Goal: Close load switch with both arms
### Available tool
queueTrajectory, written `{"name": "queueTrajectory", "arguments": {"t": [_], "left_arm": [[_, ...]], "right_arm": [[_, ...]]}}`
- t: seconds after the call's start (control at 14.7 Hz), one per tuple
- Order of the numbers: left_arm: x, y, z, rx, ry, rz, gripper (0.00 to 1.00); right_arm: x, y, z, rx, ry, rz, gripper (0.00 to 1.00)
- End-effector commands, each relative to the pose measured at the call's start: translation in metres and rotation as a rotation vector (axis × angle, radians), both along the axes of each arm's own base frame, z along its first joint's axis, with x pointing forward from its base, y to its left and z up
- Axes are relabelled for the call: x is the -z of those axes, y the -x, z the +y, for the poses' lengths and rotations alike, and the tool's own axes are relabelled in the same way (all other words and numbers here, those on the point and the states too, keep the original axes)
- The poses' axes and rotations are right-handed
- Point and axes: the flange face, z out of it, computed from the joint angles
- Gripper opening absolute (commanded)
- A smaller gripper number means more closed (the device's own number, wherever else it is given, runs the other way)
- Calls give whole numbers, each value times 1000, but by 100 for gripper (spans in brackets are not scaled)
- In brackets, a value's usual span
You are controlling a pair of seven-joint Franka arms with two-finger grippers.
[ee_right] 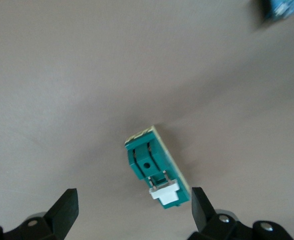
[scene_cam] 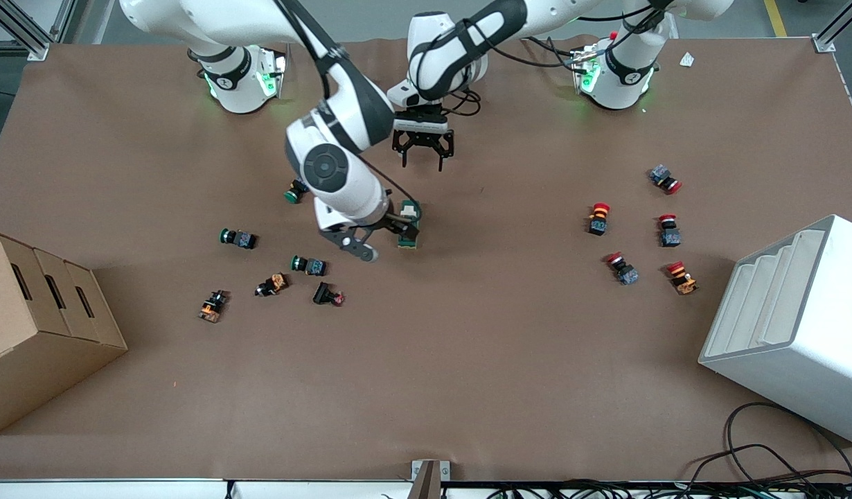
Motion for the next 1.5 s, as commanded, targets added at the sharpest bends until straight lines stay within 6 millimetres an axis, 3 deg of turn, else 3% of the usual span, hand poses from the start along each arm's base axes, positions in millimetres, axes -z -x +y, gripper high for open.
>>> {"name": "queueTrajectory", "arguments": {"t": [0.0, 0.27, 0.48, 0.82, 1.16, 1.43], "left_arm": [[23, 4, -9, -4, 43, -115, 98], [55, 5, -6, 11, 83, -260, 98], [74, 8, -17, -34, 111, -345, 99], [106, 4, -26, -78, 136, -445, 99], [114, -1, -29, -71, 131, -494, 98], [118, -8, -27, -45, 121, -541, 98]], "right_arm": [[17, 21, 10, 36, -28, 19, 100], [39, 45, 18, 46, -11, 20, 100], [54, 55, 13, 64, -1, 15, 100], [64, 74, 26, 125, -41, 26, 100], [91, 83, 34, 130, -29, 4, 100], [97, 82, 35, 135, -30, -8, 100]]}}
